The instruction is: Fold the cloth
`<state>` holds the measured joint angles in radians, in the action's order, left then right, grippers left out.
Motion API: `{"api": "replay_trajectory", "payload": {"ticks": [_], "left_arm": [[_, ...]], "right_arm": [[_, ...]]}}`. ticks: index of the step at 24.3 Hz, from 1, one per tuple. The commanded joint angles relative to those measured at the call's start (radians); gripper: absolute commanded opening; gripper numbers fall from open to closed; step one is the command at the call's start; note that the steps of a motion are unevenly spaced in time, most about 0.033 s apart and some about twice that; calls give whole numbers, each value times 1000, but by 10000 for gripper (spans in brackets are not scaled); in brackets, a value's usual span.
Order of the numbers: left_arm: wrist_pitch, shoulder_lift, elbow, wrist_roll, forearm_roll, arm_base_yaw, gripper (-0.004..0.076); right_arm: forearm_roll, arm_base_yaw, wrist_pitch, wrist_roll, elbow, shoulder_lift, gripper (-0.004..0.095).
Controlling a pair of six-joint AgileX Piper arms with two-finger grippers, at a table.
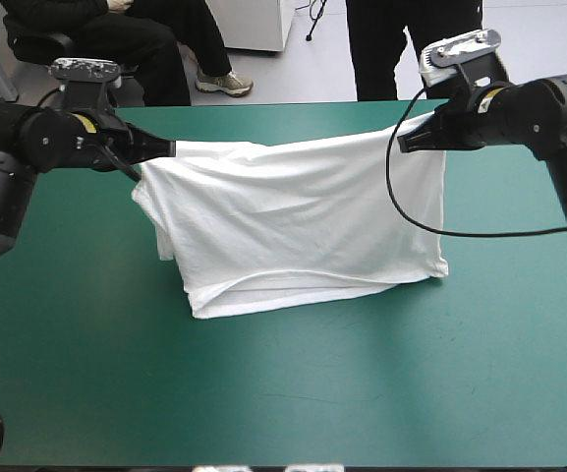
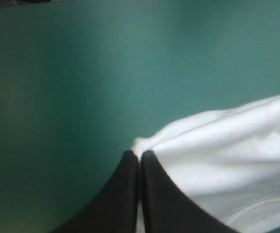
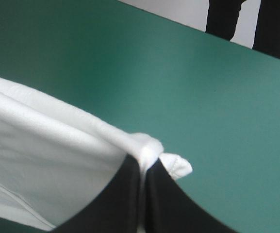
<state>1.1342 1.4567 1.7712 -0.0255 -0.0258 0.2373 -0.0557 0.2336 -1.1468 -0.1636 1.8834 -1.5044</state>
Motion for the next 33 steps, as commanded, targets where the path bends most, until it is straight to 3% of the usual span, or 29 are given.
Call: {"api": "replay_trajectory", "payload": {"ticks": [1,12,19,27,29,33], "left_arm": [[-26,-94,52,15,-27,3,-17],[-1,-278,58,36,-91,3,-17],[11,-303,83,36,-91,3,-17],[-155,-90,107,36,-75,3,-17],[-217,-5,187,36,-75,3,-17],[-238,142,383,36,-73,1,-17]], "right_arm": [[-6,-2,48,4,36,102,-17],[-75,-2,48,4,36,274,-17],[-82,-2,50,12,36,302,-17],[-48,-2,209,12,36,121,-17],[-23,-2,313,12,58,48,-17],[-10,-27,364,12,182,-76,-17]]}}
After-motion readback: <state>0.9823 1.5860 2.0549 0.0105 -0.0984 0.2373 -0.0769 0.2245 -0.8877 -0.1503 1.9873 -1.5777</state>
